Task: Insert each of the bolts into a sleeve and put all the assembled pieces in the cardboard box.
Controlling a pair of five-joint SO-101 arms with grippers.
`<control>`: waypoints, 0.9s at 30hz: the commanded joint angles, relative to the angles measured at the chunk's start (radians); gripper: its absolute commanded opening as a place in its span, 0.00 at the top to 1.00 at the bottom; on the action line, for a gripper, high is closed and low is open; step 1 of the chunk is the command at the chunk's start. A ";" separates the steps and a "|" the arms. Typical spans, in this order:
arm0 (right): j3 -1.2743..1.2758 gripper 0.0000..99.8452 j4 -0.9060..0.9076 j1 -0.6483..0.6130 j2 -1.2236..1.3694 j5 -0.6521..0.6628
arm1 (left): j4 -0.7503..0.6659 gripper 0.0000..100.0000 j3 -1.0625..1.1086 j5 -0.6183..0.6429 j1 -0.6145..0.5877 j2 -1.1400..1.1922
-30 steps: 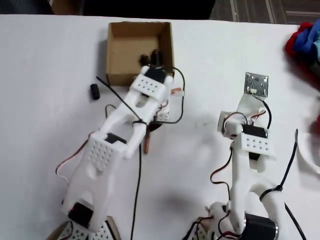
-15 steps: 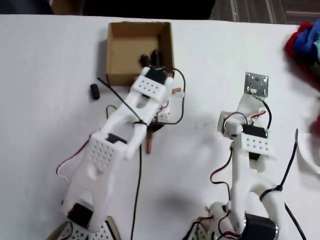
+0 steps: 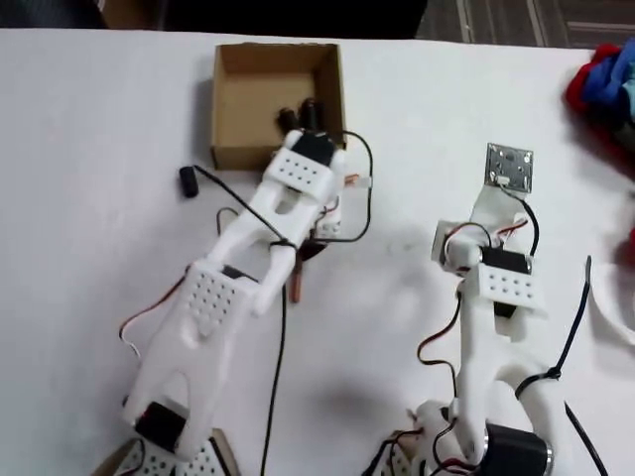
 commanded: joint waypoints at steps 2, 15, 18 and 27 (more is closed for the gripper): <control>0.005 0.98 -0.019 0.010 -0.085 -0.006 | 0.020 0.98 -0.068 -0.054 0.000 -0.080; 0.350 0.98 -0.214 -0.015 -0.545 0.000 | -0.219 0.98 0.498 -0.115 0.110 -0.643; 0.362 0.98 -0.219 -0.053 -0.545 0.000 | -0.456 0.98 0.777 -0.115 0.104 -0.833; 0.466 0.98 -0.341 -0.189 -0.545 0.000 | -1.402 0.98 1.707 -0.114 0.005 -1.487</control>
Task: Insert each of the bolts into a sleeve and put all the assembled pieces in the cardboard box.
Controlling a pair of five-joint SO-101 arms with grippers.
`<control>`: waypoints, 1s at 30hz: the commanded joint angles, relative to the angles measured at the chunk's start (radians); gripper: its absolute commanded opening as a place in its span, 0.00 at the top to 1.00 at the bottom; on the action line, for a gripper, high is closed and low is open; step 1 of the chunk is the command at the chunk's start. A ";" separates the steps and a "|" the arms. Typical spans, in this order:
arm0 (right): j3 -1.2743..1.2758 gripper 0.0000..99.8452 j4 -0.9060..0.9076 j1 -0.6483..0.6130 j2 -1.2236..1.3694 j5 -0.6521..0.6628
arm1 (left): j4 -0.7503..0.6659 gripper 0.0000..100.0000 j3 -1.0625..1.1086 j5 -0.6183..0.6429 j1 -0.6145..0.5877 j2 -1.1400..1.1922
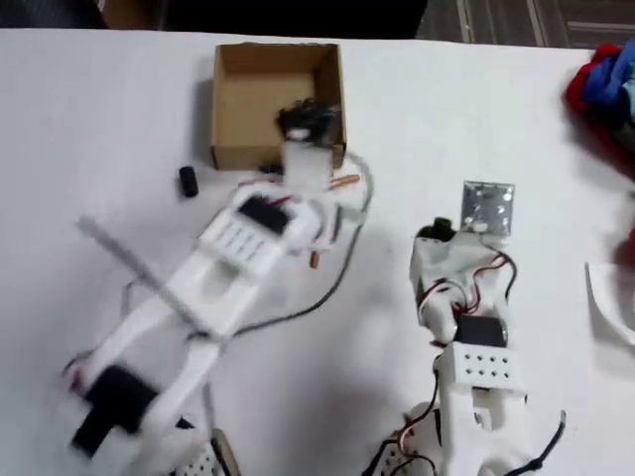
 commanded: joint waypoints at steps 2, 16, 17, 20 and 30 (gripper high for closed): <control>0.132 0.98 -0.300 -0.094 -0.030 0.000 | -0.494 0.98 0.363 0.000 -0.041 -0.345; -0.060 0.98 -0.799 -0.222 0.394 0.147 | -0.540 0.97 0.168 0.000 -0.071 -0.422; -0.058 0.98 -0.840 -0.222 0.412 0.147 | -0.540 0.97 0.151 0.000 -0.072 -0.422; -0.011 0.98 -0.932 -0.229 0.392 0.147 | -0.540 0.97 0.127 0.000 -0.071 -0.422; 0.150 0.98 -1.129 -0.246 0.278 0.147 | -0.548 0.97 0.124 0.002 -0.069 -0.416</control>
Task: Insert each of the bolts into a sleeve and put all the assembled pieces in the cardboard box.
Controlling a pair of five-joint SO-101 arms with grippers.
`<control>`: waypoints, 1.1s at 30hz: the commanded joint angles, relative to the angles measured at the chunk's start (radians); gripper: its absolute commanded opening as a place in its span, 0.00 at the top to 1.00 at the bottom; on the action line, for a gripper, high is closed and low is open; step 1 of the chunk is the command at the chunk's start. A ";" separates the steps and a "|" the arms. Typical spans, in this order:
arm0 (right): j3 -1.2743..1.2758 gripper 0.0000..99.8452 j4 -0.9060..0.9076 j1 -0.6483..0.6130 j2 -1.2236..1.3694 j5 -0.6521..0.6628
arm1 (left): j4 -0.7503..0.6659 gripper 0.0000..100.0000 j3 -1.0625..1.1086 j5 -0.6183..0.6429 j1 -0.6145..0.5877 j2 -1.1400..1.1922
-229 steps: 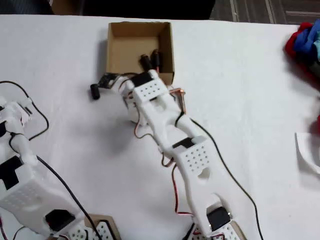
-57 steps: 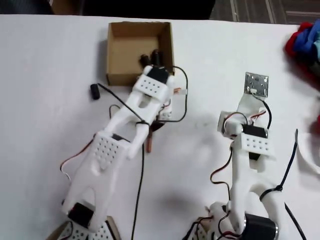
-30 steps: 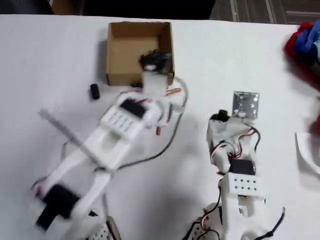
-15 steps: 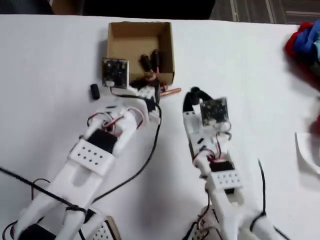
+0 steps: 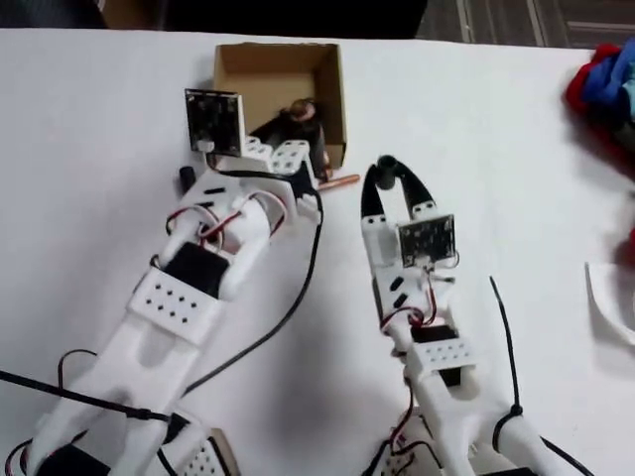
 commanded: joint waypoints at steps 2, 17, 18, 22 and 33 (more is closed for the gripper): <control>0.006 0.98 -0.036 -0.018 -0.018 0.014 | -0.032 0.97 -0.064 0.000 -0.003 -0.043; 0.005 0.98 -0.039 -0.067 0.013 -0.203 | -0.029 0.97 -0.142 0.000 0.072 -0.041; 0.005 0.98 -0.039 -0.068 0.019 -0.209 | -0.029 0.97 -0.142 0.000 0.072 -0.041; -0.006 0.98 -0.039 -0.068 0.064 -0.207 | -0.029 0.97 -0.137 0.000 0.072 -0.040; -0.086 0.98 -0.039 -0.070 0.168 -0.066 | -0.026 0.97 -0.143 -0.216 0.115 0.058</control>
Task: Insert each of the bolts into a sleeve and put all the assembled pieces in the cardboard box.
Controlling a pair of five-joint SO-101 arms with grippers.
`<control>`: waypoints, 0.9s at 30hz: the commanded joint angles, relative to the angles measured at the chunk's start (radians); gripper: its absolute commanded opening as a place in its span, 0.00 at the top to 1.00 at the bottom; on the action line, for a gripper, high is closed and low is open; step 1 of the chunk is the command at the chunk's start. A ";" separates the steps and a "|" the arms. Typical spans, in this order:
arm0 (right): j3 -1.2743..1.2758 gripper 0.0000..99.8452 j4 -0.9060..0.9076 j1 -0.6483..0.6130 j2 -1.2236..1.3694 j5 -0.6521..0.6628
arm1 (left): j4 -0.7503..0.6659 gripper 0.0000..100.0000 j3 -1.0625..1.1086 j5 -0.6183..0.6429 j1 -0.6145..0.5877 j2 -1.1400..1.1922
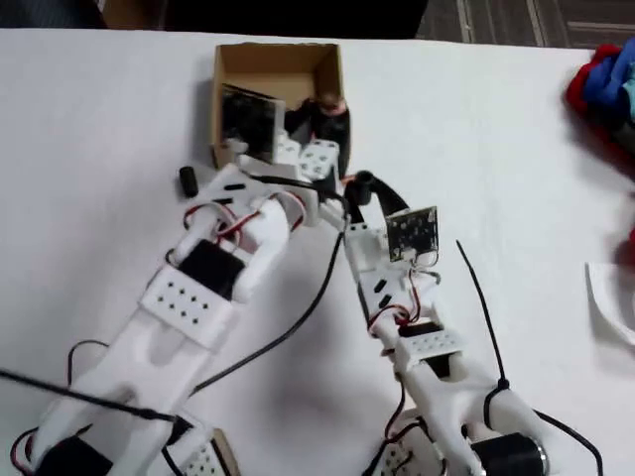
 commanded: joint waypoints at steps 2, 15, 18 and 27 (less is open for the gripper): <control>-0.054 0.98 -0.030 -0.005 0.002 0.017 | -0.028 0.97 -0.061 -0.038 0.023 0.026; -0.034 0.98 -0.142 -0.039 0.005 0.026 | -0.103 0.97 -0.062 0.000 0.025 0.048; -0.023 0.98 -0.143 -0.079 0.005 0.026 | -0.104 0.97 -0.056 0.086 0.018 0.049; -0.021 0.98 -0.145 -0.074 0.010 0.025 | -0.043 0.97 -0.053 0.089 0.015 0.051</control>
